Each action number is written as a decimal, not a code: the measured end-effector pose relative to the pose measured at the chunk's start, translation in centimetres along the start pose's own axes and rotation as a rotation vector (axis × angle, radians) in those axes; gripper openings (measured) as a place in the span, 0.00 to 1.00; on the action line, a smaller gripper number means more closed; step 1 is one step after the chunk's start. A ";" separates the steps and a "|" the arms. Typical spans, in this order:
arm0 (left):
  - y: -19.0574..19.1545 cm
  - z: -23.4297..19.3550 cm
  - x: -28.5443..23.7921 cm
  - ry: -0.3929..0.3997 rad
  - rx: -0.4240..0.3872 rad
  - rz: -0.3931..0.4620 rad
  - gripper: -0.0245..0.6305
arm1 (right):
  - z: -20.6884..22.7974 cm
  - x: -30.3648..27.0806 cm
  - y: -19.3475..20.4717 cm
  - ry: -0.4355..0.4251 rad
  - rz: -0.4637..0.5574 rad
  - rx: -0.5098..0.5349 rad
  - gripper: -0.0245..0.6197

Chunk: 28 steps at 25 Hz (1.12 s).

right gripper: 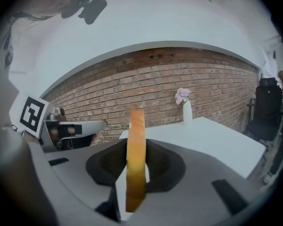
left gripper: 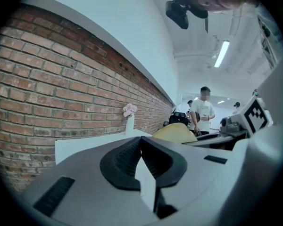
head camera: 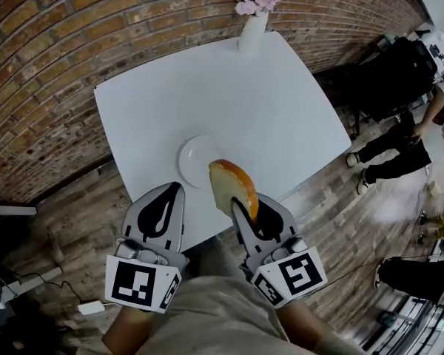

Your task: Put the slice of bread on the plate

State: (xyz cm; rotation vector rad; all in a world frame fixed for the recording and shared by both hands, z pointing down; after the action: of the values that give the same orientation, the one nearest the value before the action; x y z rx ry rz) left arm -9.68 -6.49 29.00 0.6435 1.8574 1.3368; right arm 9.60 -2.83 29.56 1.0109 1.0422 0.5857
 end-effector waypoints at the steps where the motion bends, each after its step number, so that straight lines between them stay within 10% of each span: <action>1: 0.3 -0.1 -0.3 0.000 0.000 -0.005 0.05 | 0.1 -0.6 0.3 -0.007 -0.007 0.015 0.19; 28: 2.2 -1.7 -2.4 -0.047 0.006 -0.106 0.05 | 2.1 -10.8 3.9 -0.143 -0.132 0.025 0.19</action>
State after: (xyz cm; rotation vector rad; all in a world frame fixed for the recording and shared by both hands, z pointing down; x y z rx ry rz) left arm -9.71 -8.53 32.04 0.5667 1.8324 1.2387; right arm 7.22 -10.62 37.91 0.9836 0.9829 0.3880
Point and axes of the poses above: the fingertips, and each gripper's own axes: x backward along the fingers, z to its right, y out of its underside, the point moved 9 cm from there along x, backward along the fingers, and after that the axes turned 6 degrees about -z, right-handed, at the moved point
